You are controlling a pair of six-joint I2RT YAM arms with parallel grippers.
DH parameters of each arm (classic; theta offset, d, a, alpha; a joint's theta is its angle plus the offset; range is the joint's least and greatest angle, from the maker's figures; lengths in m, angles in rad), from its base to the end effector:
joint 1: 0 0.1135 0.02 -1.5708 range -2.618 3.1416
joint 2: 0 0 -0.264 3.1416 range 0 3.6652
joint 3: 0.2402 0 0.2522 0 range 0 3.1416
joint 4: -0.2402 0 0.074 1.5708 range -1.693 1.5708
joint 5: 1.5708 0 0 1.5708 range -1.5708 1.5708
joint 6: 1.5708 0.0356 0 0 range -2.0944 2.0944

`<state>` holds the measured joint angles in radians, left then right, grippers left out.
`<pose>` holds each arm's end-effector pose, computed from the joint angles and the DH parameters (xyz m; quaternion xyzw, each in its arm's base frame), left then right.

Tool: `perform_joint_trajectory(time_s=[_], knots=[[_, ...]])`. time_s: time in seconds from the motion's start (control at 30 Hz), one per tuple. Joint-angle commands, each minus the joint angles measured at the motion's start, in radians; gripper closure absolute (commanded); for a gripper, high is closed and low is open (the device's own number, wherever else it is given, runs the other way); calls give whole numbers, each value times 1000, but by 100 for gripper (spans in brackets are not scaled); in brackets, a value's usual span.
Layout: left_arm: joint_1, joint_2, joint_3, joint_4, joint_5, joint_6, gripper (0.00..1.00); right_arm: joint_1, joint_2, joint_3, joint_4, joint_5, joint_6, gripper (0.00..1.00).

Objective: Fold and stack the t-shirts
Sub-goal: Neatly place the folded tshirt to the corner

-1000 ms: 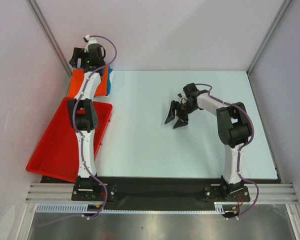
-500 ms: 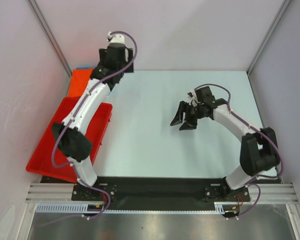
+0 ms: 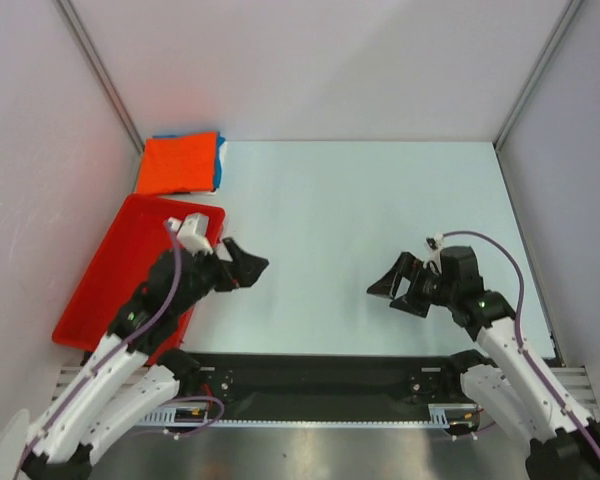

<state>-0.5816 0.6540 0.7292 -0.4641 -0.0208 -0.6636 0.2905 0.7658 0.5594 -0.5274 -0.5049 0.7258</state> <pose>0.1271 -0.0827 0.3108 -0.0398 0.8294 -0.3179 0.4576 0.1482 0.0623 0.2346 0.0919 0.8858 0.3909 0.2327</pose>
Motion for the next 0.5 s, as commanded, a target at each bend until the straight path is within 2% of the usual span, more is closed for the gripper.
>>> perform_joint_trajectory(time_s=[0.0, 0.23, 0.27, 0.4, 0.43, 0.47], knots=[[-9, -199, -176, 35, 111, -184, 0, 3, -106, -119, 90, -10, 140, 0], [-9, -696, -442, -23, 226, -462, 0, 9, -373, -384, 188, -99, 360, 0], [-11, -753, -458, -47, 235, -485, 0, 9, -466, -406, 176, -110, 377, 0], [-9, -770, -410, -114, 331, -410, 0, 9, -717, -487, 142, -144, 464, 0], [-9, -798, -416, -102, 340, -425, 0, 10, -733, -512, 144, -155, 489, 0], [-11, -782, -410, -85, 363, -426, 0, 15, -714, -513, 229, -171, 488, 0]])
